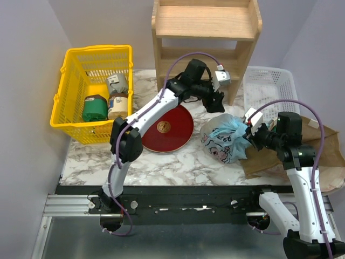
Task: Untie the knot of the grocery bags and take out the mixed food
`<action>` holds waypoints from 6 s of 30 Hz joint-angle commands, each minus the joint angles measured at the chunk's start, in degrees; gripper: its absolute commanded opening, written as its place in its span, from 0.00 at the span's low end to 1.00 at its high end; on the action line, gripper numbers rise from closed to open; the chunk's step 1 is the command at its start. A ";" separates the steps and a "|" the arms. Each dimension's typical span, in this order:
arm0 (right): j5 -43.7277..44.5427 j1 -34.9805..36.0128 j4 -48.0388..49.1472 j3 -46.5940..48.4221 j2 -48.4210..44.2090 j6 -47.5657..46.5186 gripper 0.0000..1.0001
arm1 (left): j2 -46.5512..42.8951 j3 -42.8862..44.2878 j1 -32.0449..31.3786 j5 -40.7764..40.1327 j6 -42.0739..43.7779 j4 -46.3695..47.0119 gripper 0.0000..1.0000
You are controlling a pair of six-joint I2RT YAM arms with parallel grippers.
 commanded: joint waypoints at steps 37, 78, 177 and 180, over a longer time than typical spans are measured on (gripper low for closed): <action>15.94 0.02 10.92 -3.24 -1.03 -1.11 0.00 | -24.37 -32.95 8.04 2.92 5.96 -8.34 0.00; 17.43 -4.17 23.05 20.21 21.64 27.26 0.00 | -10.66 4.21 -3.39 -10.51 10.97 -6.69 0.00; 29.31 6.70 8.12 11.94 2.04 19.45 0.77 | -31.42 -11.75 -1.99 -13.86 8.78 -7.81 0.94; 21.59 6.70 5.13 18.69 1.69 17.96 0.78 | -27.91 -4.09 -1.89 -14.13 6.05 -5.44 0.99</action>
